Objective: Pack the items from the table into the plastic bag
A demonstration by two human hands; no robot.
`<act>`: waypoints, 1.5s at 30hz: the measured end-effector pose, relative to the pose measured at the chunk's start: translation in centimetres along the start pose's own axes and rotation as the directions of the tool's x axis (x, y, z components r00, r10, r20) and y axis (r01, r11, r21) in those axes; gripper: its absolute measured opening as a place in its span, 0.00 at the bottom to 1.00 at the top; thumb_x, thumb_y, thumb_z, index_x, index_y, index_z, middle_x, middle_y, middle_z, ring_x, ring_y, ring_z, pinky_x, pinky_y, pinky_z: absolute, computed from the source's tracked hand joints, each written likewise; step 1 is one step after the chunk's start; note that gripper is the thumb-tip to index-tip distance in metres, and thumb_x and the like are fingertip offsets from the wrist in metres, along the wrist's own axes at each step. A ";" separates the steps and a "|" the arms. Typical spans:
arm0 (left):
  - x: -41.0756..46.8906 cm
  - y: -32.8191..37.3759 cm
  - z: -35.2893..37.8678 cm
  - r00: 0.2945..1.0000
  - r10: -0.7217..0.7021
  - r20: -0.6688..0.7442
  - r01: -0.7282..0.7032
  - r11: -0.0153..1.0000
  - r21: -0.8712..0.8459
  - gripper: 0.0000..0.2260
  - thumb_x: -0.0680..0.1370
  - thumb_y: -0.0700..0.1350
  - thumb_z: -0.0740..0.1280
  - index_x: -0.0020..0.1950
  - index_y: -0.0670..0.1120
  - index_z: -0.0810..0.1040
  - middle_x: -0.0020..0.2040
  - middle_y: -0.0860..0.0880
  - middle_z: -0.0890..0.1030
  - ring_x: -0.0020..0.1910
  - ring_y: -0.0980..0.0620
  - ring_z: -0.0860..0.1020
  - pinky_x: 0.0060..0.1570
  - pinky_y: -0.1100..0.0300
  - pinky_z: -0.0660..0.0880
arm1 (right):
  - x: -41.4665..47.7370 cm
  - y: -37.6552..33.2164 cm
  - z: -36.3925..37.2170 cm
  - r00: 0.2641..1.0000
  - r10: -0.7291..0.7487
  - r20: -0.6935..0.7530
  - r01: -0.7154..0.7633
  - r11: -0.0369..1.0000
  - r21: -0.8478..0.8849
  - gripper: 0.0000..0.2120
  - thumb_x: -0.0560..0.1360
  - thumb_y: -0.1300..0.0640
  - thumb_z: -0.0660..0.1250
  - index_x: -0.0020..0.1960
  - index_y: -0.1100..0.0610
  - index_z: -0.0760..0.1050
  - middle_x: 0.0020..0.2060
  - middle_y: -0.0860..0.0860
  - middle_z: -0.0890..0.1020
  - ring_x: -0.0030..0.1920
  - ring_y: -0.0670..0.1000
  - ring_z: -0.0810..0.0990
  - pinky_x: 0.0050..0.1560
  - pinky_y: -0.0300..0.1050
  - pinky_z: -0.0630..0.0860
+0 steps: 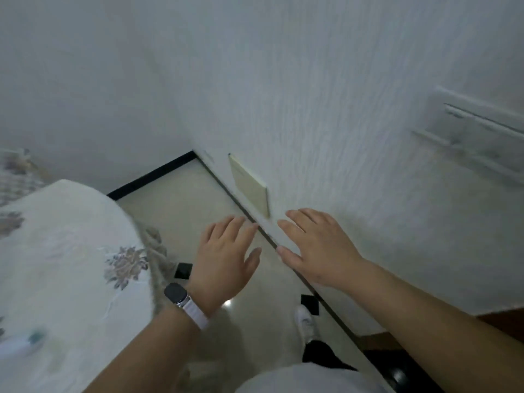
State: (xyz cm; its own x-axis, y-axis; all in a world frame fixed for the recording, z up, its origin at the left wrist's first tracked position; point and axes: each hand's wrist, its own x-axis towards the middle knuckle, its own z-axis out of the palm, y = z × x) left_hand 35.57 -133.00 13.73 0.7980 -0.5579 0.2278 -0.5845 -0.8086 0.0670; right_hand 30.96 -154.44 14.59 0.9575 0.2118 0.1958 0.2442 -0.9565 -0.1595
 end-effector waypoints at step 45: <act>-15.7 -34.3 -1.8 -0.005 -0.970 -0.242 1.000 0.002 -0.031 0.22 0.75 0.54 0.59 0.63 0.46 0.80 0.61 0.44 0.80 0.60 0.41 0.78 0.57 0.46 0.75 | 43.5 -38.3 15.2 0.267 -0.951 0.153 0.925 0.298 0.237 0.25 0.76 0.39 0.56 0.63 0.53 0.76 0.62 0.53 0.78 0.61 0.56 0.76 0.58 0.53 0.73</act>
State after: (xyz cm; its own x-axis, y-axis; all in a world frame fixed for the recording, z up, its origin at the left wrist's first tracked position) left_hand 42.78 -96.19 9.65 0.5273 0.8327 0.1690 0.7916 -0.5537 0.2583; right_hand 65.62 -105.55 14.51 0.0470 0.9973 0.0557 0.9946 -0.0416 -0.0955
